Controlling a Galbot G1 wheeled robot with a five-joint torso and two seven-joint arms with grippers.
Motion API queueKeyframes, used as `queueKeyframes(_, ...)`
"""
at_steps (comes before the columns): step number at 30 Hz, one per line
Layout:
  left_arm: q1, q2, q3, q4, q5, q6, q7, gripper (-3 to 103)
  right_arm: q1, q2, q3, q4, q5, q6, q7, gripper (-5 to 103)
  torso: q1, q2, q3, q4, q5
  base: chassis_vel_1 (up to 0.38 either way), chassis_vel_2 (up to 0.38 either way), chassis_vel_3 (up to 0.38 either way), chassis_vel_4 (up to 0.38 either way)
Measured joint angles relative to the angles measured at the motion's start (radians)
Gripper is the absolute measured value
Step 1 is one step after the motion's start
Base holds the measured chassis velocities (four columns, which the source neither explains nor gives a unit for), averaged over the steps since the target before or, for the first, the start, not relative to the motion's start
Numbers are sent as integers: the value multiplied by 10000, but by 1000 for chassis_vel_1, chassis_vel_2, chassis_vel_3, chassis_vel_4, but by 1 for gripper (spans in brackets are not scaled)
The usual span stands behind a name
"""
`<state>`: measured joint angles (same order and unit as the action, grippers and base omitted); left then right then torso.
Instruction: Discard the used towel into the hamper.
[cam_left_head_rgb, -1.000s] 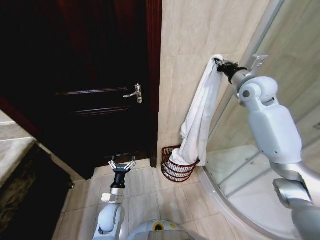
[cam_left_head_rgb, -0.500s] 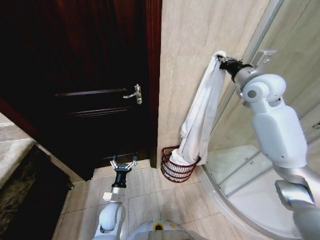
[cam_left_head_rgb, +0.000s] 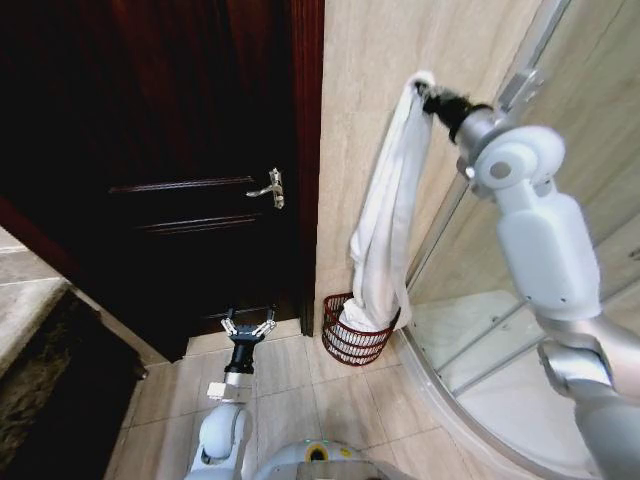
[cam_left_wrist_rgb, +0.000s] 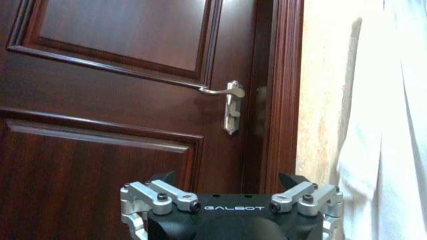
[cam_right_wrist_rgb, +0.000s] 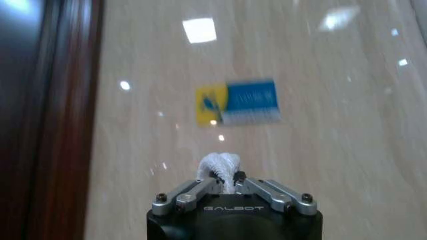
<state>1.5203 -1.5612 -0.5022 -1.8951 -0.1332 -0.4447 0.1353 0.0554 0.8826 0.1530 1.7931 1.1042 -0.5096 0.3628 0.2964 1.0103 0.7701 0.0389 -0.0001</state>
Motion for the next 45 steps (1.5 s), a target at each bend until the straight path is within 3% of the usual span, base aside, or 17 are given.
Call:
queueKeyframes(4, -26, -35, 40, 10, 24, 1, 0, 100, 643, 143, -331, -324, 58, 54, -3, 4, -1, 0, -1, 1, -4, 0, 0, 0, 0)
queueKeyframes(10, -6, 3, -28, -100, -21, 11, 0, 100, 840, 369, -582, -1245, -554, 292, -708, 4, 0, 0, 0, 4, -1, 0, 0, 0, 0)
queueKeyframes(17, 23, 59, -69, -22, -76, -17, 42, 100, -1251, 87, 144, -1150, -1456, 556, -1419, 4, -1, 0, 1, -3, 7, 0, 0, 0, 0)
queueKeyframes(24, -6, 26, 1, 7, -64, -29, 104, 100, -1810, 119, 237, -1198, -2194, 863, -1699, 4, 0, 0, 1, 2, 0, 0, 0, 0, 0)
queueKeyframes(32, 58, -13, -18, 80, -73, -159, 102, 100, -2627, 8, 410, -452, -2282, 697, -1665, 4, -1, 0, 0, 2, 4, 0, 0, 0, 0)
queueKeyframes(45, 179, -15, -68, 80, -145, -263, 104, 100, -5286, 6, 1918, -363, -3143, 686, -1973, 4, -1, 0, 0, 1, 5, 0, 0, 0, 0)
